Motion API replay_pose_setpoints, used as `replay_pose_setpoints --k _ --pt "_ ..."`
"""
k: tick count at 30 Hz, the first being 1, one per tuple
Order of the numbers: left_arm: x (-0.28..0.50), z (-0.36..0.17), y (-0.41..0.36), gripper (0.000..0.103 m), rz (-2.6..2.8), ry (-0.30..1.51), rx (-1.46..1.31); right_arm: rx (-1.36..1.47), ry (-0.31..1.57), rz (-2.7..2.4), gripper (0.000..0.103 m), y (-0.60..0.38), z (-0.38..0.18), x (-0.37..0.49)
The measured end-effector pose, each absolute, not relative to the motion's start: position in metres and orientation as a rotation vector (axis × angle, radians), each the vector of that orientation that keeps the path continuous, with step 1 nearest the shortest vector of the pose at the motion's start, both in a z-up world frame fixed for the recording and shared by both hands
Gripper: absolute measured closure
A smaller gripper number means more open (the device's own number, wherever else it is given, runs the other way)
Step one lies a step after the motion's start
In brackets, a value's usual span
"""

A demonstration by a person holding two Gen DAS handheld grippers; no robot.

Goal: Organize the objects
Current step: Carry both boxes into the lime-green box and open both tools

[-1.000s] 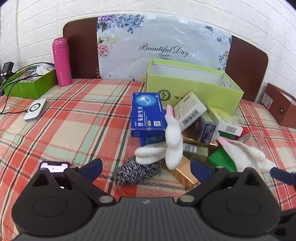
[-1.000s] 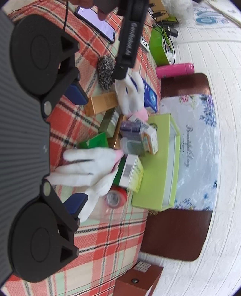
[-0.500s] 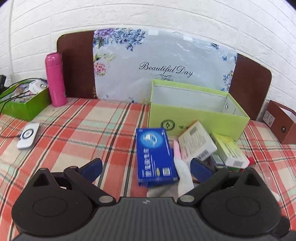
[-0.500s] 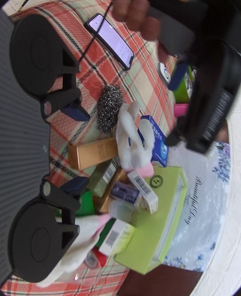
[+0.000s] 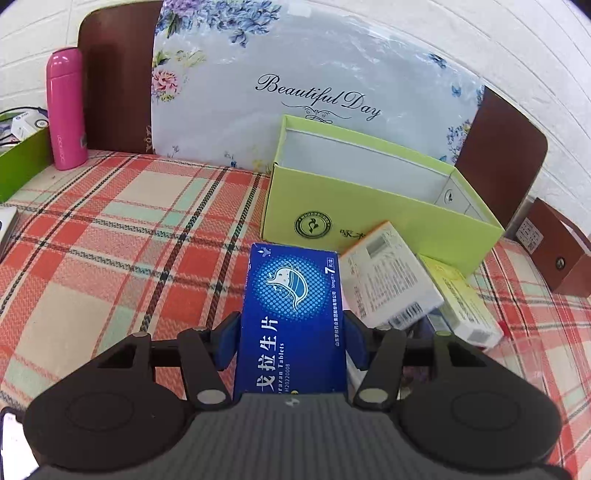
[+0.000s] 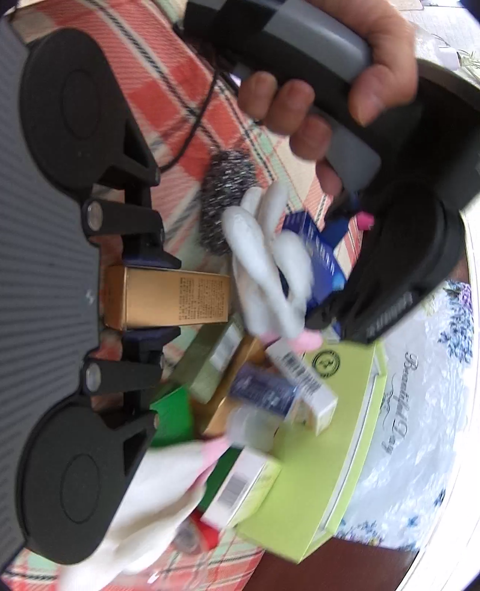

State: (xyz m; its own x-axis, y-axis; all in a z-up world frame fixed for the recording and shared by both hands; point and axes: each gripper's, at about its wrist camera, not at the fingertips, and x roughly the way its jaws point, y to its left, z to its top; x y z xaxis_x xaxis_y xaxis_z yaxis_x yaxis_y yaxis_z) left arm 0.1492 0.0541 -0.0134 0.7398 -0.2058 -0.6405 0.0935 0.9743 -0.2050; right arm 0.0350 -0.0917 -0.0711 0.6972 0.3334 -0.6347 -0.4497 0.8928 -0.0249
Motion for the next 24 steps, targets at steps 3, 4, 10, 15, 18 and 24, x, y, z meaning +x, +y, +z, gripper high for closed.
replay_pose_setpoints --k 3,4,10,15,18,24 --pt "0.146 -0.016 0.053 0.035 -0.134 0.713 -0.169 -0.145 0.681 0.408 0.072 -0.114 -0.069 0.022" --pt "0.147 -0.017 0.055 0.039 -0.159 0.722 -0.189 -0.135 0.681 0.391 0.072 -0.12 -0.067 0.018" --pt "0.138 -0.006 0.048 0.043 -0.225 0.72 -0.193 -0.076 0.624 0.353 0.073 -0.15 -0.044 0.001" --pt "0.124 0.019 0.038 0.043 -0.273 0.655 -0.18 -0.042 0.553 0.348 0.072 -0.167 -0.019 0.006" --pt "0.122 0.038 0.027 0.043 -0.309 0.607 -0.157 -0.033 0.515 0.343 0.072 -0.174 -0.001 0.017" --pt "0.141 0.069 0.007 0.043 -0.357 0.543 -0.131 -0.028 0.454 0.327 0.072 -0.188 0.032 0.049"
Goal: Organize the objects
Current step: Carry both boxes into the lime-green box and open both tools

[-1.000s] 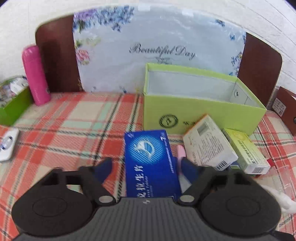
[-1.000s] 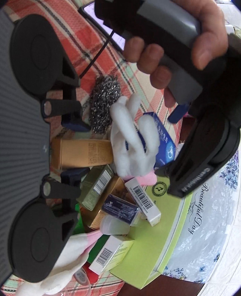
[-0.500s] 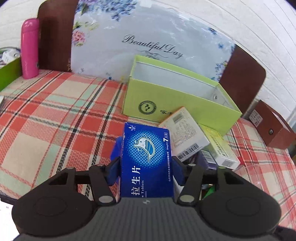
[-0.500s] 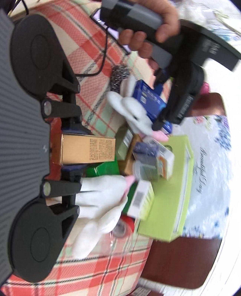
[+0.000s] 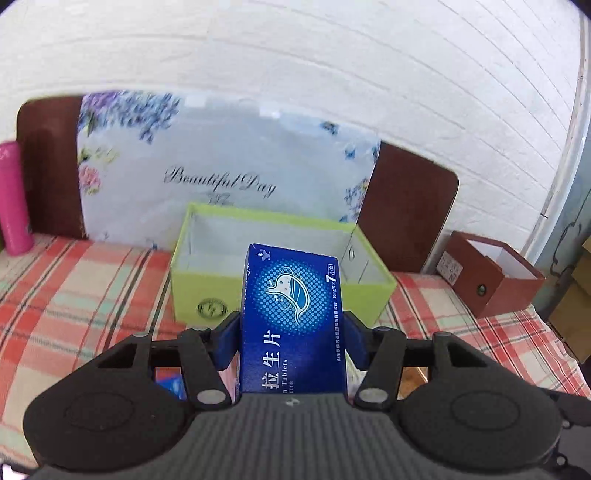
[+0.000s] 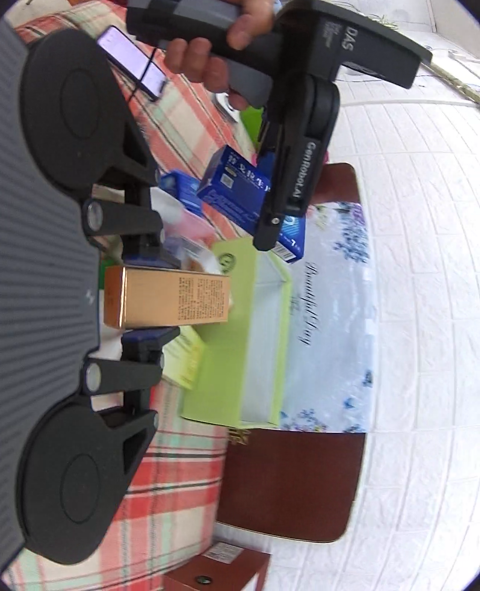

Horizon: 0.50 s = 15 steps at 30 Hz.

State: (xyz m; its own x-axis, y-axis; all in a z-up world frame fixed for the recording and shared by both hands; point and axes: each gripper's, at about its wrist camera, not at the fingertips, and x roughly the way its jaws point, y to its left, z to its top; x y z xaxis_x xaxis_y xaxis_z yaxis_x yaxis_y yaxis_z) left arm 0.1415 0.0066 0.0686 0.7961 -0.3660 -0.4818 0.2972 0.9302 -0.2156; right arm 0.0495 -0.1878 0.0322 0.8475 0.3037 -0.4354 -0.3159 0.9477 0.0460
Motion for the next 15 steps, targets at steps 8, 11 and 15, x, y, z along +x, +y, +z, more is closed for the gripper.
replay_pose_setpoints --k 8,11,15 --pt "0.21 0.085 -0.01 0.043 -0.349 0.521 -0.15 -0.036 0.425 0.268 0.072 -0.196 0.053 0.131" --pt "0.245 0.077 -0.012 0.043 -0.339 0.554 -0.175 -0.05 0.435 0.253 0.072 -0.197 0.05 0.169" --pt "0.287 0.062 -0.013 0.043 -0.314 0.599 -0.185 -0.054 0.472 0.225 0.072 -0.199 0.034 0.22"
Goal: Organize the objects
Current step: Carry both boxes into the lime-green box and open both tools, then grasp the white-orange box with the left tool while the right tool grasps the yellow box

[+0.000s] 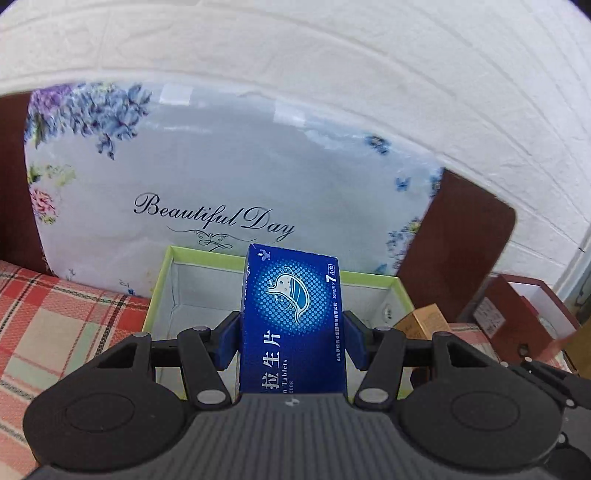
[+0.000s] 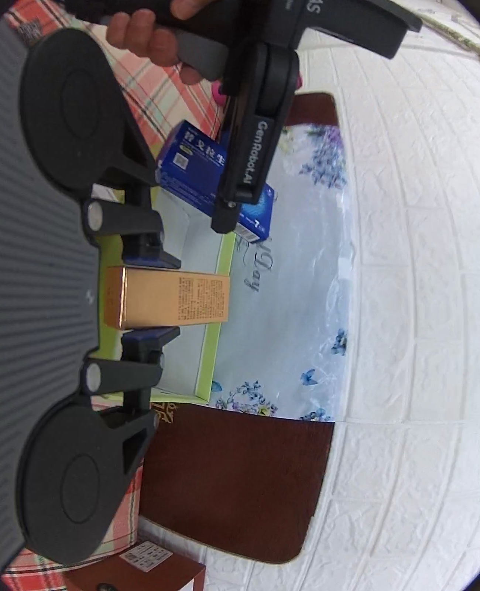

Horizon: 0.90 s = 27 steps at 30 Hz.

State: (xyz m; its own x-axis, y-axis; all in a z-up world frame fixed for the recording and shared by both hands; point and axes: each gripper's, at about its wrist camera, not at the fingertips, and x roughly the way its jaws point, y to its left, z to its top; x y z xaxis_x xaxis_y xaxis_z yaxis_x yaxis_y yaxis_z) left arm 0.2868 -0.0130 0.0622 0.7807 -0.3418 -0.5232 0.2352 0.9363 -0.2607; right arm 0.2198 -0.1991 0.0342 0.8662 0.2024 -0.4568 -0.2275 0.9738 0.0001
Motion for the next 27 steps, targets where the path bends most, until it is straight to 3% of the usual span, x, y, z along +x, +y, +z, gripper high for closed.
replay_pose_setpoints --k 8,10,11,12,14,15,19,23,27 --pt "0.341 0.032 -0.011 0.043 -0.284 0.639 -0.205 -0.023 0.573 0.212 0.072 -0.2 -0.004 0.296" --pt "0.347 0.027 -0.013 0.03 -0.273 0.637 -0.198 -0.021 0.612 0.233 0.072 -0.199 -0.014 0.308" --pt "0.35 0.024 -0.014 0.015 -0.268 0.649 -0.19 -0.022 0.623 0.235 0.064 -0.198 -0.018 0.311" --pt "0.351 0.02 -0.014 0.012 -0.261 0.654 -0.188 -0.03 0.625 0.228 0.046 -0.197 -0.021 0.313" --pt "0.351 0.013 -0.013 0.012 -0.268 0.662 -0.184 -0.049 0.604 0.22 0.027 -0.196 -0.025 0.31" --pt "0.35 0.012 -0.013 0.012 -0.265 0.656 -0.174 -0.057 0.595 0.227 0.022 -0.196 -0.026 0.309" --pt "0.342 0.014 -0.009 0.012 -0.246 0.658 -0.18 -0.05 0.587 0.247 0.016 -0.199 -0.023 0.299" --pt "0.32 0.035 -0.011 0.012 -0.217 0.602 -0.17 -0.033 0.527 0.239 0.0 -0.205 -0.001 0.276" --pt "0.287 0.062 -0.014 0.012 -0.187 0.568 -0.152 -0.034 0.487 0.229 0.0 -0.212 0.027 0.247"
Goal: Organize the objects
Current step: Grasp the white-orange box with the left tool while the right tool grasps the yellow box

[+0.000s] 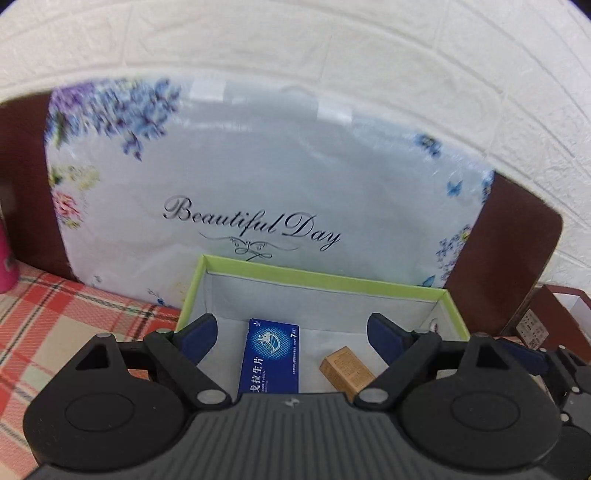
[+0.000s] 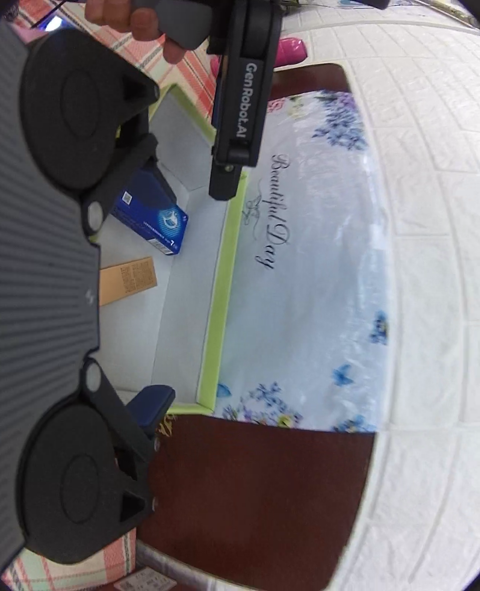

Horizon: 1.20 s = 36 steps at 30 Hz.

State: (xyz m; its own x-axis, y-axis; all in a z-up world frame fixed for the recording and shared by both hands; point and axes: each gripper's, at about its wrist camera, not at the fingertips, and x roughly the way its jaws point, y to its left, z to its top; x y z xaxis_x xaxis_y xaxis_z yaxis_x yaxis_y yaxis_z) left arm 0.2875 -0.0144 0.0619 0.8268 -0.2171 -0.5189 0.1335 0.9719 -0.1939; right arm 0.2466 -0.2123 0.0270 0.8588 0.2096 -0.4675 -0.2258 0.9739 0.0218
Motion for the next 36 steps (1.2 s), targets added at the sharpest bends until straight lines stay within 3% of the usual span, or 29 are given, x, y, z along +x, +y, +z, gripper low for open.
replay_pose_setpoints --k 10,22,29,36 --pt "0.18 0.086 -0.029 0.011 -0.203 0.509 -0.062 -0.061 0.387 0.218 0.0 -0.217 0.061 0.144" --pt "0.094 0.033 -0.004 0.01 -0.201 0.613 -0.154 -0.111 0.382 0.187 0.0 -0.217 0.019 0.038" --pt "0.078 0.002 0.014 0.01 -0.175 0.677 -0.209 -0.066 0.481 0.182 0.0 -0.206 -0.017 0.03" --pt "0.073 0.013 0.027 0.01 -0.175 0.633 -0.255 -0.028 0.521 0.128 0.003 -0.185 -0.018 0.081"
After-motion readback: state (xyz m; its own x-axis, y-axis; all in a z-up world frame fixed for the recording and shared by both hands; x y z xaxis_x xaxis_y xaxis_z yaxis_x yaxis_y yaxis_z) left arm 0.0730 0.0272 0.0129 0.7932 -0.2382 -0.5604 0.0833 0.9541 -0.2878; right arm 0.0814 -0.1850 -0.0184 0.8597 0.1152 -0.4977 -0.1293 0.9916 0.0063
